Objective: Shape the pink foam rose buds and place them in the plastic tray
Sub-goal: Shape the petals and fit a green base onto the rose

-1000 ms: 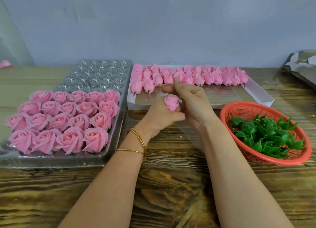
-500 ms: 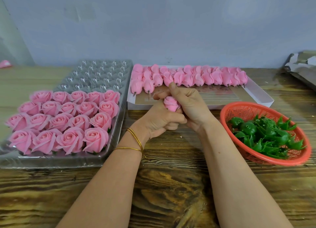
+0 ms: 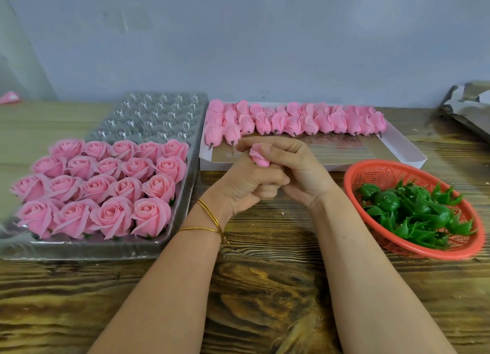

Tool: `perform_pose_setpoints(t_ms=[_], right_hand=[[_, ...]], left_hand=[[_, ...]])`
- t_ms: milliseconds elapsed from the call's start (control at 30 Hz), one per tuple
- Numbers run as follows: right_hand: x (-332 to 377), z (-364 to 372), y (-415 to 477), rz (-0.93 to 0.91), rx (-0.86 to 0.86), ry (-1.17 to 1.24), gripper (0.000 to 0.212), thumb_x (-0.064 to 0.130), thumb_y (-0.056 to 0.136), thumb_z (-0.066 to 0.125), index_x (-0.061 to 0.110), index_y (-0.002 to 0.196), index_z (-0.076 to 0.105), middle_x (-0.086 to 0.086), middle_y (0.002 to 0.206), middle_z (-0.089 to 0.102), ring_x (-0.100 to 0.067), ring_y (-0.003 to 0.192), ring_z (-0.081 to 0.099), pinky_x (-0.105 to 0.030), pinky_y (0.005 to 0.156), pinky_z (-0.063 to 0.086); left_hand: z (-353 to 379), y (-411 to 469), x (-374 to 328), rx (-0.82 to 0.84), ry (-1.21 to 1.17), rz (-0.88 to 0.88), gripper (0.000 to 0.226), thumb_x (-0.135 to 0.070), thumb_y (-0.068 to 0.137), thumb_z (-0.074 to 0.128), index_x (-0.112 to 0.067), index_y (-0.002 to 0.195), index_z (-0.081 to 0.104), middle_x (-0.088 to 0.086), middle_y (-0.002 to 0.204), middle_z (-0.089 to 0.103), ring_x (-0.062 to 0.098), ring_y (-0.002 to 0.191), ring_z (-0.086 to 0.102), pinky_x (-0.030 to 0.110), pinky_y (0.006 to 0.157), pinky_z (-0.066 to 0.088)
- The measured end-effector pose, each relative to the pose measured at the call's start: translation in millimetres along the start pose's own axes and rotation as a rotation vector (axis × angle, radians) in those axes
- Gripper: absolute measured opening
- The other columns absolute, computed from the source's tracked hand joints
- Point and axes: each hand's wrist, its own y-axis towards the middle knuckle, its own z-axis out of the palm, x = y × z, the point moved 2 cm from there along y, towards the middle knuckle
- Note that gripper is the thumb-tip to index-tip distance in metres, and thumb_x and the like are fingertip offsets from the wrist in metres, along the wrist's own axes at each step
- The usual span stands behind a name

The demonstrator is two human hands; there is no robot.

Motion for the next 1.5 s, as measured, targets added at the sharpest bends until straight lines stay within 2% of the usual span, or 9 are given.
perform_pose_setpoints(t_ms=[167,433,567,667,800,900,1100,1300,1500], right_hand=[[0,-1,0,0.021,-0.021,0.056,0.038,0.006,0.078,0.059,-0.007,0.114,0.062,-0.034,0.121,0.051,-0.036,0.111,0.048,-0.038,0.095,0.042],[0,0,1,0.07,-0.022,0.138,0.042,0.005,0.066,0.049,-0.002,0.1,0.071,-0.02,0.104,0.068,-0.029,0.108,0.061,-0.037,0.092,0.05],[2,-1,5,0.038,-0.162,0.15,0.03,0.013,0.081,0.052,-0.004,0.1,0.068,-0.019,0.105,0.069,-0.027,0.105,0.063,-0.036,0.091,0.051],[-2,1,8,0.003,-0.234,0.024,0.027,0.012,0.096,0.051,-0.006,0.108,0.066,-0.014,0.1,0.069,-0.023,0.1,0.063,-0.033,0.087,0.052],[-6,7,6,-0.032,-0.231,-0.046,0.022,0.011,0.097,0.052,-0.002,0.107,0.067,-0.011,0.095,0.07,-0.017,0.092,0.066,-0.026,0.081,0.055],[-8,11,7,-0.018,-0.234,-0.009,0.024,0.011,0.099,0.049,-0.002,0.106,0.067,-0.009,0.093,0.07,-0.012,0.087,0.067,-0.023,0.08,0.055],[-8,14,8,0.004,-0.259,0.02,0.028,0.01,0.101,0.043,-0.005,0.109,0.065,-0.012,0.097,0.069,-0.017,0.091,0.065,-0.029,0.089,0.052],[-8,14,8,-0.013,-0.248,-0.012,0.027,0.004,0.101,0.04,0.001,0.102,0.067,-0.008,0.094,0.07,-0.013,0.086,0.067,-0.023,0.079,0.054],[-9,13,10,-0.016,-0.3,-0.051,0.03,-0.005,0.097,0.037,0.0,0.105,0.065,-0.007,0.095,0.071,-0.013,0.088,0.068,-0.028,0.089,0.053]], left_hand=[[-3,0,0,-0.045,-0.025,0.02,0.037,0.011,0.069,0.056,-0.013,0.053,0.033,-0.006,0.043,0.028,0.001,0.034,0.023,0.012,0.035,0.019],[-3,3,4,-0.239,0.122,0.117,0.041,0.018,0.067,0.055,-0.02,0.054,0.046,-0.01,0.044,0.032,0.001,0.036,0.026,0.012,0.037,0.022],[-5,4,4,-0.404,0.295,0.236,0.032,0.003,0.055,0.059,-0.023,0.041,0.048,-0.012,0.042,0.04,0.001,0.039,0.037,0.012,0.04,0.03],[-9,5,4,-0.533,0.441,0.318,0.029,-0.006,0.056,0.066,-0.035,0.054,0.066,-0.013,0.05,0.06,-0.002,0.052,0.055,0.016,0.05,0.045],[-12,5,4,-0.619,0.577,0.375,0.026,-0.017,0.065,0.07,-0.043,0.069,0.068,-0.012,0.069,0.07,-0.001,0.063,0.065,0.022,0.058,0.054],[-12,5,3,-0.683,0.599,0.393,0.011,-0.02,0.068,0.066,-0.03,0.065,0.063,-0.009,0.058,0.065,-0.003,0.061,0.063,0.019,0.054,0.052],[-13,5,4,-0.717,0.695,0.397,0.03,-0.006,0.076,0.07,-0.03,0.062,0.059,-0.014,0.057,0.06,-0.008,0.056,0.058,0.011,0.049,0.045],[-12,5,5,-0.742,0.734,0.39,0.035,0.0,0.076,0.067,-0.028,0.059,0.054,-0.014,0.053,0.054,-0.008,0.049,0.052,0.007,0.045,0.036],[-10,2,2,-0.744,0.803,0.414,0.041,0.002,0.074,0.066,-0.032,0.057,0.049,-0.017,0.054,0.051,-0.012,0.053,0.052,0.007,0.047,0.035]])
